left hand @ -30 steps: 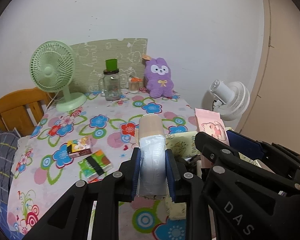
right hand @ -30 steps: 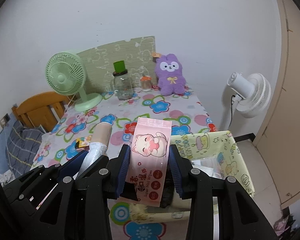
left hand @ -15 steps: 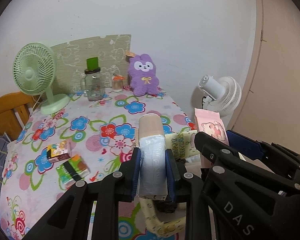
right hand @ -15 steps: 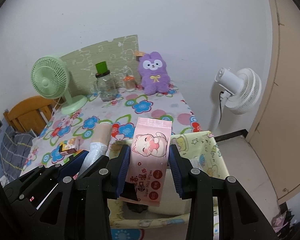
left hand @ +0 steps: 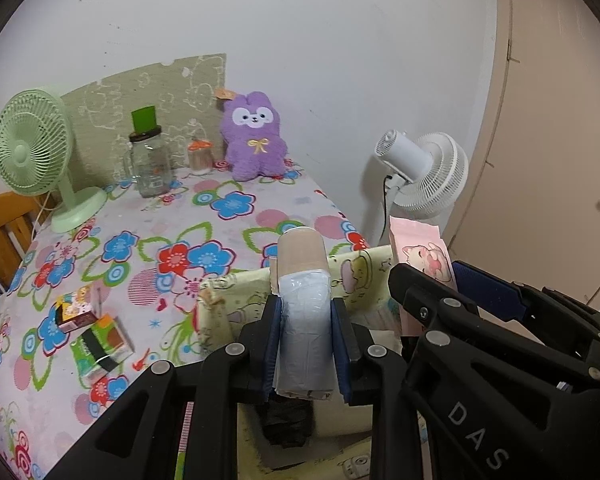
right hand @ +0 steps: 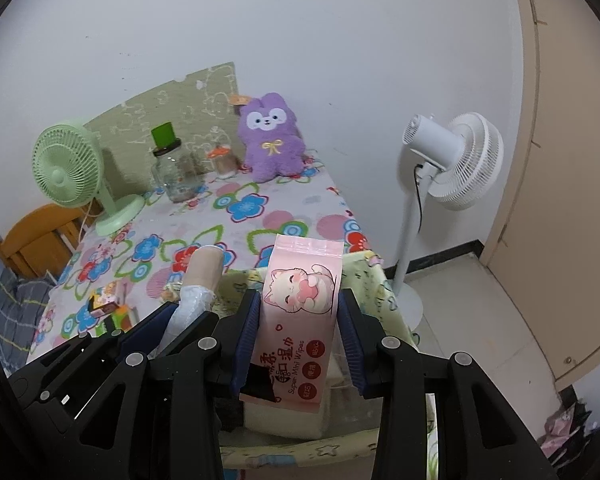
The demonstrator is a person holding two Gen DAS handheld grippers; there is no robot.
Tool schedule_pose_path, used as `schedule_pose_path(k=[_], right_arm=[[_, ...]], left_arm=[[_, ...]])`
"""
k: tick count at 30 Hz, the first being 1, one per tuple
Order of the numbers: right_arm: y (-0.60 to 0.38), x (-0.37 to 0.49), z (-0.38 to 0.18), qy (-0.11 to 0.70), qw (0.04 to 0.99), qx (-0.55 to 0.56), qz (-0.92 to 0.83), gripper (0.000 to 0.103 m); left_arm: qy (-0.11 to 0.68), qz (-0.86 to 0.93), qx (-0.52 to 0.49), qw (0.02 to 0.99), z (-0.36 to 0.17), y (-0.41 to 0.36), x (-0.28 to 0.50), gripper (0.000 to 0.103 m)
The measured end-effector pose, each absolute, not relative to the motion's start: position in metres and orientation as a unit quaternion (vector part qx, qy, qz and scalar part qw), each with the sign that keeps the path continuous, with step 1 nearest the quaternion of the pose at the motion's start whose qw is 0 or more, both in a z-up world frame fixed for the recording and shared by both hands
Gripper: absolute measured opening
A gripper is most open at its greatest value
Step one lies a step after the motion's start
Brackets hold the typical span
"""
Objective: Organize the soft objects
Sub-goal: 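Lower and open the left tool in the box while the right tool releases the tissue pack inside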
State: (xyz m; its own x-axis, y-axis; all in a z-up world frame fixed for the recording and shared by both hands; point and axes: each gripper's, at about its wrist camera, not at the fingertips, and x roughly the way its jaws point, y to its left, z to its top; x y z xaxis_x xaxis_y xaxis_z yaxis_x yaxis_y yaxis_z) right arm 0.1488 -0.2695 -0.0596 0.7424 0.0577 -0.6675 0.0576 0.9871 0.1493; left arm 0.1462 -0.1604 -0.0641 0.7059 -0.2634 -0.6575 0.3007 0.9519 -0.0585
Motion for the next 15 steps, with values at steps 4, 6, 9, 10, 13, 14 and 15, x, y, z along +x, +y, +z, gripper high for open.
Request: schedule_pose_path(k=[4, 6, 9, 10, 13, 14, 15], right_arm=[[-0.279, 0.152, -0.069, 0.366, 0.926, 0.090, -0.008, 0.043], [-0.283, 0.153, -0.073, 0.371, 0.924, 0.094, -0.012, 0.043], [-0.286, 0.156, -0.079, 0.377, 0.921, 0.097, -0.015, 0.043], [-0.287, 0.157, -0.081, 0.379, 0.920, 0.097, -0.015, 0.043], [-0.287, 0.161, -0.086, 0.385, 0.918, 0.099, -0.014, 0.043], [-0.287, 0.162, -0.089, 0.388, 0.916, 0.100, -0.013, 0.043], [-0.288, 0.164, -0.091, 0.390, 0.915, 0.100, -0.012, 0.043]], left_arm=[[0.361, -0.162, 0.035, 0.918, -0.072, -0.170, 0.151, 0.024], [0.366, -0.167, 0.038, 0.915, -0.076, -0.174, 0.154, 0.024], [0.373, -0.167, 0.042, 0.912, -0.081, -0.178, 0.157, 0.029], [0.375, -0.167, 0.043, 0.911, -0.083, -0.179, 0.158, 0.031], [0.376, -0.164, 0.059, 0.910, -0.086, -0.180, 0.161, 0.041], [0.378, -0.163, 0.068, 0.909, -0.087, -0.181, 0.162, 0.045], [0.381, -0.164, 0.072, 0.907, -0.088, -0.181, 0.163, 0.049]])
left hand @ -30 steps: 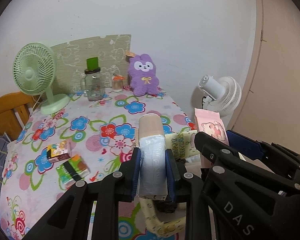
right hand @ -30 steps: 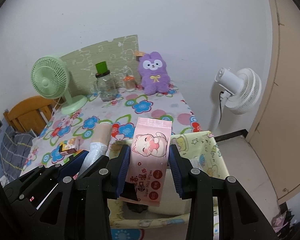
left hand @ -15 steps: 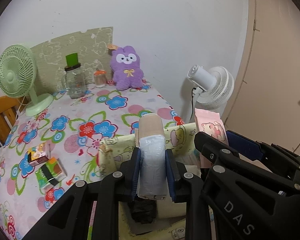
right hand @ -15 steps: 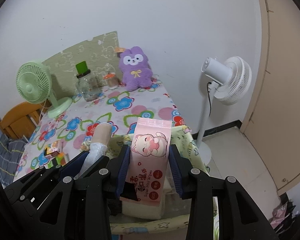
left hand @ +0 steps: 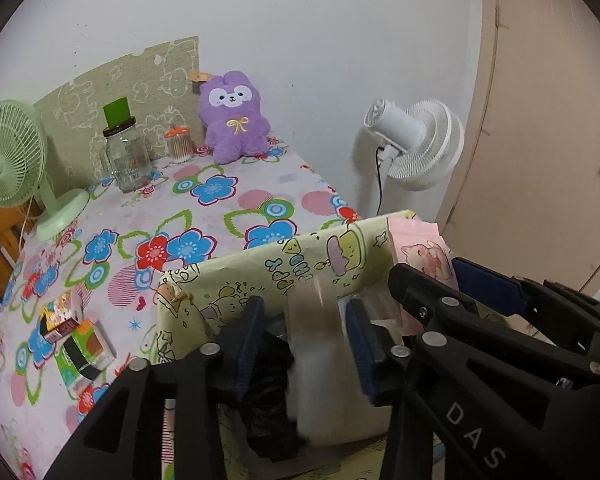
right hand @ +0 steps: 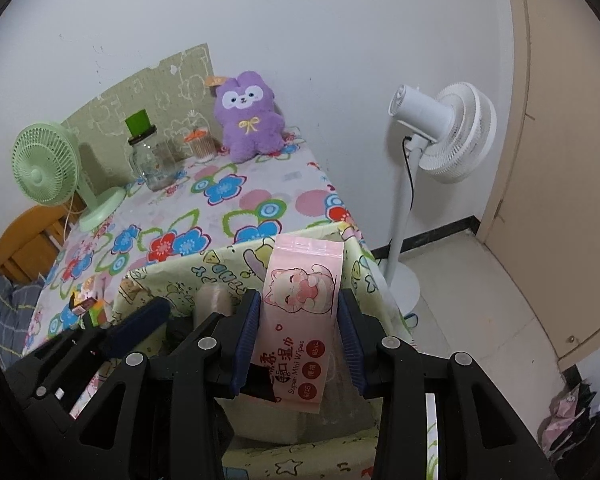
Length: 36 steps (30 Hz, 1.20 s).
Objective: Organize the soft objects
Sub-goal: 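Lower and open the left tool in the box while the right tool releases the tissue pack inside, then withdraw both open tools up out of the yellow gift box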
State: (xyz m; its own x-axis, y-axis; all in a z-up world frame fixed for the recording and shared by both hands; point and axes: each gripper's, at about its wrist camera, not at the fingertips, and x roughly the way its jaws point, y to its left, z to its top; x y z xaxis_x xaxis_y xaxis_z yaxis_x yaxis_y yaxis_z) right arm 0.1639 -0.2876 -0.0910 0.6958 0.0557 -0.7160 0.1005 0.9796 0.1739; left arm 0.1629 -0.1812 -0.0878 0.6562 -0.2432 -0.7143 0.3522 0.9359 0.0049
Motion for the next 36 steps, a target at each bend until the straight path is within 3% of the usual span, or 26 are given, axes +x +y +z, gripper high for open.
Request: schedule_pose_path(k=[3, 13, 16, 19, 26, 30, 34, 36], right_arm=[[-0.287, 0.168, -0.097, 0.396, 0.912, 0.104, -0.010, 0.043], [-0.286, 0.175, -0.107, 0.406, 0.907, 0.114, -0.004, 0.046], [-0.285, 0.174, -0.107, 0.405, 0.907, 0.114, -0.003, 0.047], [-0.283, 0.172, -0.104, 0.402, 0.909, 0.112, -0.003, 0.061], [-0.276, 0.160, -0.093, 0.388, 0.917, 0.096, -0.008, 0.063], [-0.271, 0.152, -0.085, 0.378, 0.921, 0.092, -0.009, 0.066], [-0.266, 0.143, -0.076, 0.366, 0.926, 0.097, 0.002, 0.089], [-0.260, 0.138, -0.072, 0.358, 0.929, 0.094, 0.005, 0.089]], left_arm=[[0.384, -0.162, 0.081, 0.905, -0.091, -0.181, 0.165, 0.057], [0.398, -0.154, 0.083, 0.900, -0.096, -0.178, 0.169, 0.058], [0.398, -0.154, 0.082, 0.901, -0.095, -0.176, 0.168, 0.064], [0.394, -0.156, 0.078, 0.902, -0.092, -0.174, 0.164, 0.071], [0.382, -0.156, 0.071, 0.908, -0.083, -0.166, 0.155, 0.075], [0.374, -0.145, 0.065, 0.914, -0.076, -0.157, 0.150, 0.083], [0.365, -0.143, 0.055, 0.918, -0.070, -0.146, 0.144, 0.086], [0.359, -0.140, 0.056, 0.921, -0.066, -0.143, 0.140, 0.087]])
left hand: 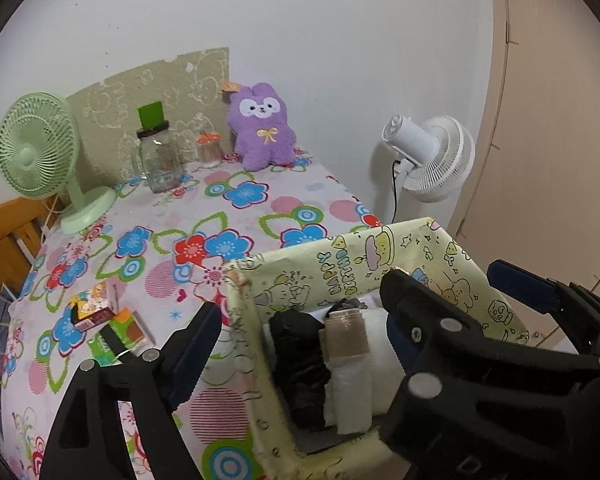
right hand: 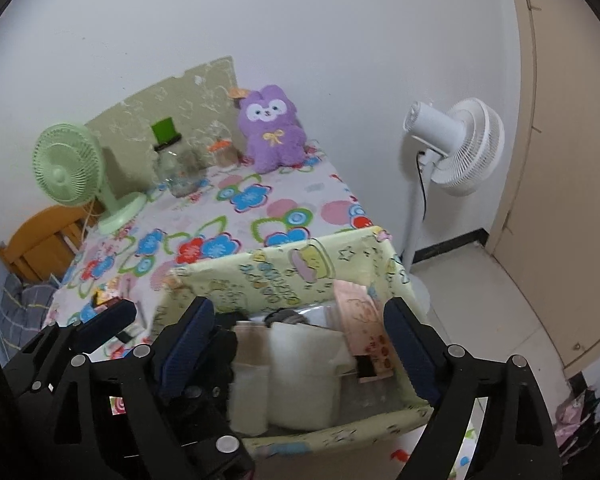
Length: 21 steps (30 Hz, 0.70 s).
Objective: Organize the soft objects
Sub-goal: 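Withdraw both open tools up out of the yellow gift box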
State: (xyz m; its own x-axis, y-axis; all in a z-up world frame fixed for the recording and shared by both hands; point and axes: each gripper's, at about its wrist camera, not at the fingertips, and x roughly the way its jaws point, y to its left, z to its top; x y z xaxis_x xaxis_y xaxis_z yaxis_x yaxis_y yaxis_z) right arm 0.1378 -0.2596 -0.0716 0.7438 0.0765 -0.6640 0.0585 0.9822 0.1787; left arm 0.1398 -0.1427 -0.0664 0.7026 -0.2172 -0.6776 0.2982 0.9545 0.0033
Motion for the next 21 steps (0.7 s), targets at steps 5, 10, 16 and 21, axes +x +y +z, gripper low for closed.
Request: schedule_pose_path(k=[5, 10, 16, 21], right_arm=[[-0.243, 0.127, -0.061, 0.346, 0.935, 0.080, 0.013, 0.095], [-0.233, 0.115, -0.052, 0.321, 0.943, 0.082, 0.005, 0.102], [-0.217, 0.102, -0.044, 0.303, 0.950, 0.080, 0.006, 0.103], [-0.202, 0.094, -0.037, 0.297, 0.953, 0.066, 0.012, 0.103]], left_arm=[[0.351, -0.136, 0.051, 0.925, -0.059, -0.130, 0.130, 0.090], [0.336, -0.128, 0.042, 0.932, -0.051, -0.114, 0.118, 0.094], [0.328, -0.121, 0.027, 0.937, -0.046, -0.096, 0.107, 0.096], [0.317, -0.110, 0.020, 0.942, -0.043, -0.083, 0.098, 0.099]])
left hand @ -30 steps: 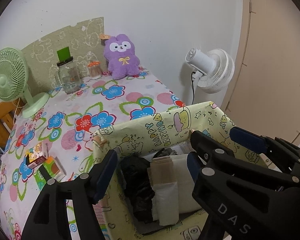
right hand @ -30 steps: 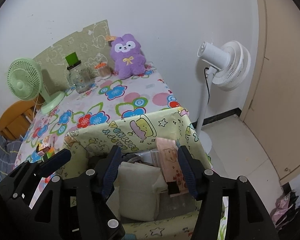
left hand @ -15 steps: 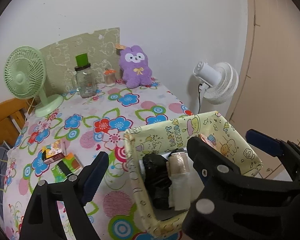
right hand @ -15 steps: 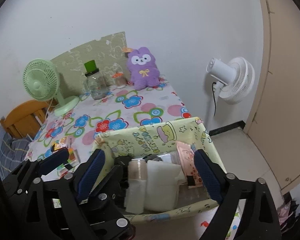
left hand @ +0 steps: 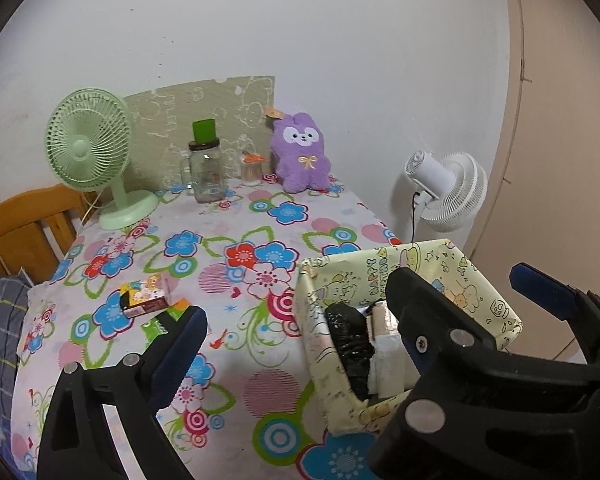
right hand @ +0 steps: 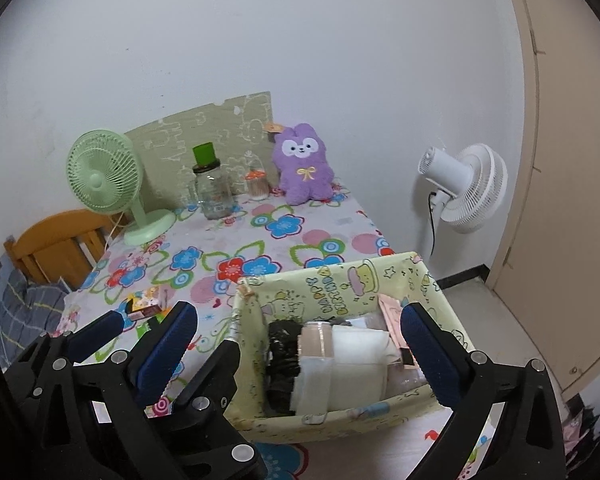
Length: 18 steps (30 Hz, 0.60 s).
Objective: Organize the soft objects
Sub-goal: 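Withdraw both open tools up out of the yellow gift box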
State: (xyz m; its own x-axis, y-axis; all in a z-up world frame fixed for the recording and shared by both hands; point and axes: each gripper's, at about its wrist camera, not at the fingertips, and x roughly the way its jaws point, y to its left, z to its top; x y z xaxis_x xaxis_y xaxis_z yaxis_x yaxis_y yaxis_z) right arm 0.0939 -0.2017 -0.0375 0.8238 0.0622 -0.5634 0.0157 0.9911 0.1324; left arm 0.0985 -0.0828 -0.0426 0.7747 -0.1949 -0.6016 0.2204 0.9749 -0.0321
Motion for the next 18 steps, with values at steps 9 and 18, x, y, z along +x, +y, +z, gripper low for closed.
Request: schedule_pose_path(k=[9, 18], right_arm=[[-0.180, 0.084, -0.033, 0.291, 0.955, 0.054, 0.019, 0.103], [-0.155, 0.080, -0.034, 0.292, 0.955, 0.035, 0.033, 0.103]], left_arm=[[0.303, -0.102, 0.020, 0.947, -0.039, -0.059, 0.086, 0.099], [0.286, -0.090, 0.023, 0.954, -0.039, -0.035, 0.079, 0.099]])
